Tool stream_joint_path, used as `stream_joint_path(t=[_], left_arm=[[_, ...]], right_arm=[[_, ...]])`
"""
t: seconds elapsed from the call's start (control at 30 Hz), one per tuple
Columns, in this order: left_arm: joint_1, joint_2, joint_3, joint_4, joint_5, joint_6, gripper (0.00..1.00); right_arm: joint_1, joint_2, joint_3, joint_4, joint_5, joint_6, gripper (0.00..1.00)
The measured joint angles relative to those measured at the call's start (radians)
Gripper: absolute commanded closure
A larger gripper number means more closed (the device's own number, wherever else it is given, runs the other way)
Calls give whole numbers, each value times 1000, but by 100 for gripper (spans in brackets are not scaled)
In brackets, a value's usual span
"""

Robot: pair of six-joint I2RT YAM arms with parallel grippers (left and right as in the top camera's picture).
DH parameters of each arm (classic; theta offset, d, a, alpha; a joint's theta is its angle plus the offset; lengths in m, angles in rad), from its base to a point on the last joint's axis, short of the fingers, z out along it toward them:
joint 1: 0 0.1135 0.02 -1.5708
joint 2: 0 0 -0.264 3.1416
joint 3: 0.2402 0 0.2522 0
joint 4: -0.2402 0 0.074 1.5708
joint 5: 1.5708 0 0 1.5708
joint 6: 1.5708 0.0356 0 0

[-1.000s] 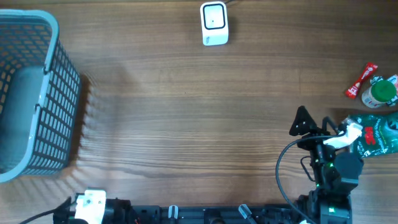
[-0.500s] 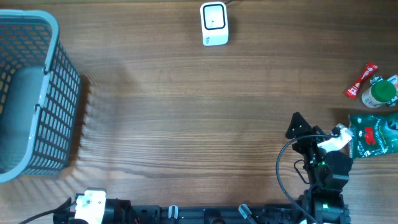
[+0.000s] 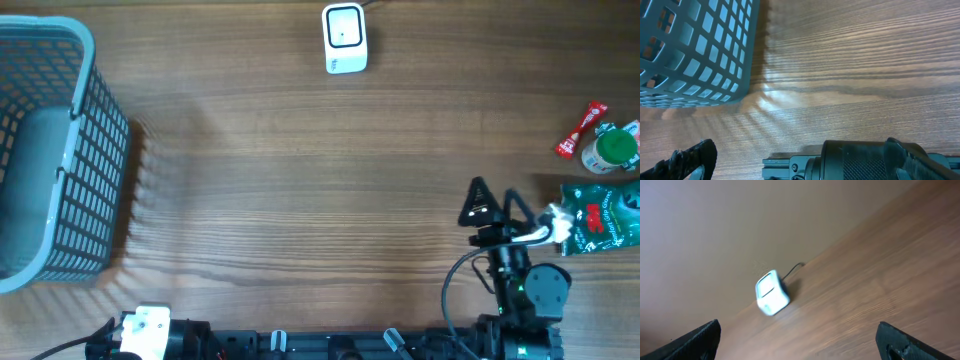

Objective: Scan the item barcode

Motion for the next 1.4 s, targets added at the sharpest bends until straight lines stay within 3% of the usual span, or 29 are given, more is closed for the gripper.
stream_joint_path(t=[0.1,0.23,0.4,1.4], left_arm=[[0,0,0,0,0,0,0],[0,0,0,0,0,0,0],[0,0,0,0,0,0,0],[0,0,0,0,0,0,0]], right_arm=[[81,0,0,0,46,-80,0],[84,0,0,0,61,-372,0],[76,0,0,0,64,-528,0],[68,0,0,0,65,-552,0]])
